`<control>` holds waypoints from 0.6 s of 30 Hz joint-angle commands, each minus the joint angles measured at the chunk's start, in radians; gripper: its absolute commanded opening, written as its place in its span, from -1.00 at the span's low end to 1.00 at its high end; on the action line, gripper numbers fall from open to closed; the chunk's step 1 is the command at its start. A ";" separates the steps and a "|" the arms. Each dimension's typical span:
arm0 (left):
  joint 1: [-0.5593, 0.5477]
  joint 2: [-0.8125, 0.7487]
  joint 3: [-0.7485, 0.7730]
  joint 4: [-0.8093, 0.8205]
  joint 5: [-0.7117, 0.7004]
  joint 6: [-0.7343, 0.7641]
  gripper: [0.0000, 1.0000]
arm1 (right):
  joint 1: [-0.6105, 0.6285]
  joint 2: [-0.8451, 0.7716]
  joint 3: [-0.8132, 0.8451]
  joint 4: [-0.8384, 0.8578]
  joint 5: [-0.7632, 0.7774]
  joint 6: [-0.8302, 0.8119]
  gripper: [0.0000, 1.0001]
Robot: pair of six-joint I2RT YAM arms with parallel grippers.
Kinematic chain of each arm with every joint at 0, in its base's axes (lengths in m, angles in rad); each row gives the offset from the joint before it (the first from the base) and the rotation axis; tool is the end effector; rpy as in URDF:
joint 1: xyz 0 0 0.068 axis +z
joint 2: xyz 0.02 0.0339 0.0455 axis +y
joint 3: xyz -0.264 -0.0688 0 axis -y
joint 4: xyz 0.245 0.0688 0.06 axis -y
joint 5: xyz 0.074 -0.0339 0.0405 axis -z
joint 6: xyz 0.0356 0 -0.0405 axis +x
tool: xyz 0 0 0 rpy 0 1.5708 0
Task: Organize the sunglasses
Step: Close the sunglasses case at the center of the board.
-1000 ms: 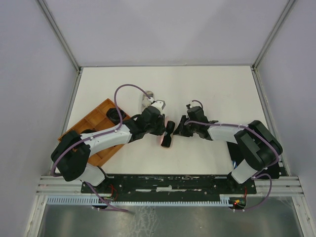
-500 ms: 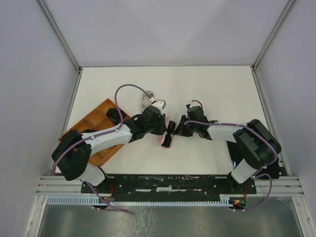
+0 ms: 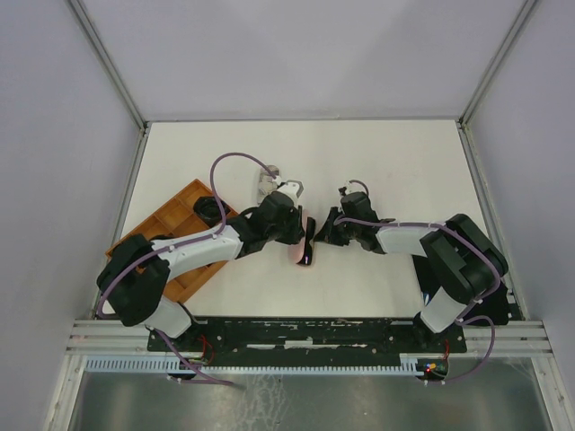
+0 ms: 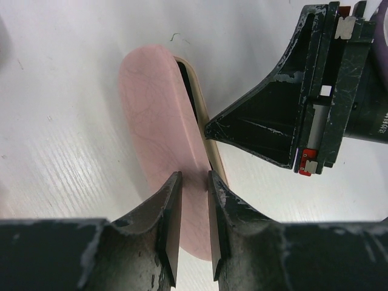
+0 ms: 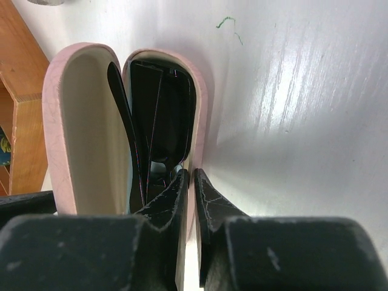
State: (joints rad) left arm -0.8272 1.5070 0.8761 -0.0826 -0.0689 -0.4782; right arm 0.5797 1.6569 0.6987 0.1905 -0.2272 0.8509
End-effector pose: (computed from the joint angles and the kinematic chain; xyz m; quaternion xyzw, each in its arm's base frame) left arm 0.2179 -0.2333 0.2092 0.1437 0.8977 -0.2274 0.3490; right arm 0.2557 0.1770 0.1351 0.0797 0.9121 0.3334 0.2247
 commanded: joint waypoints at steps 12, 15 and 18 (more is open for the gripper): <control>-0.016 0.076 0.008 -0.008 0.018 -0.025 -0.41 | 0.008 0.011 -0.021 0.230 -0.042 0.080 -0.95; -0.016 0.084 0.011 -0.008 0.019 -0.025 -0.42 | 0.006 0.010 -0.030 0.245 -0.036 0.094 -1.00; -0.016 0.086 0.010 -0.009 0.018 -0.024 -0.42 | 0.007 0.013 -0.035 0.264 -0.039 0.109 -1.00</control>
State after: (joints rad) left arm -0.8337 1.5490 0.8879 -0.0456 -0.0681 -0.4782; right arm 0.5732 1.6836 0.6628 0.3241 -0.2188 0.9089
